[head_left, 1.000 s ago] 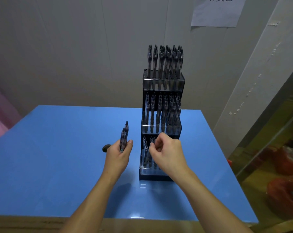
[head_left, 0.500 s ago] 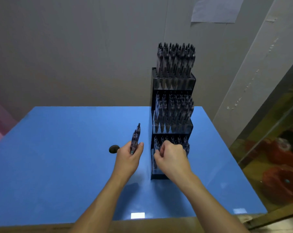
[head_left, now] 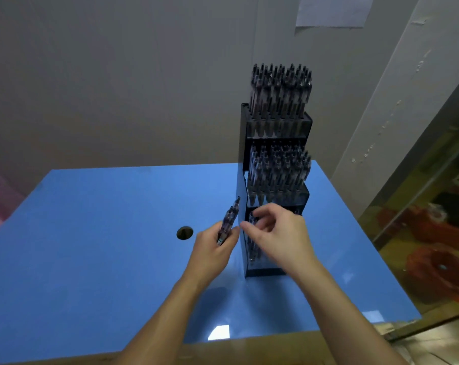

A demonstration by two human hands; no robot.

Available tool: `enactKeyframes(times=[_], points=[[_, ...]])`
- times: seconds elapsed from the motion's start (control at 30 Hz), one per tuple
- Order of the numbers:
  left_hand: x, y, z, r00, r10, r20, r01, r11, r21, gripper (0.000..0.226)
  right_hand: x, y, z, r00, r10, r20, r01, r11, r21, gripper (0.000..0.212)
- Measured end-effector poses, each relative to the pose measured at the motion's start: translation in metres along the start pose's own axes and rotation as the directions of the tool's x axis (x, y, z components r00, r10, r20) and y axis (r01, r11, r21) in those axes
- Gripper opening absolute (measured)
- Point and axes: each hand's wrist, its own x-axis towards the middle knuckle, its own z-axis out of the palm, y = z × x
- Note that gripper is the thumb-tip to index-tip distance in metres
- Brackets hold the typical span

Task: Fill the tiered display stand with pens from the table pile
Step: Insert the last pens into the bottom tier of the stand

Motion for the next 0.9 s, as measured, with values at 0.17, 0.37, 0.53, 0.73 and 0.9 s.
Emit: enactKeyframes(times=[0.17,0.37,0.53,0.73,0.9], points=[[-0.003,0.007,0.005,0.999,0.025,0.025,-0.027,0.998,0.049,0.041,0.012,0.003,-0.009,0.971,-0.083,0.222,0.02,0.962,0.273,0.011],[-0.011,0.013,-0.003,0.999,0.041,0.017,-0.042,0.997,0.065,0.031,0.011,-0.003,-0.008,0.95,-0.138,0.279,0.007,0.905,0.425,0.008],[-0.008,0.016,-0.015,0.996,0.085,0.013,-0.086,0.992,0.091,0.018,0.012,-0.012,-0.002,0.965,-0.136,0.225,0.019,0.889,0.457,0.012],[0.002,0.012,-0.022,0.996,0.088,0.013,-0.089,0.992,0.084,0.038,0.008,-0.013,-0.001,0.997,-0.077,-0.009,0.074,0.915,0.397,0.014],[0.001,0.0,-0.025,0.999,0.044,0.001,-0.044,0.997,0.066,0.048,0.01,-0.002,-0.005,0.982,-0.059,-0.182,0.116,0.938,0.327,0.016]])
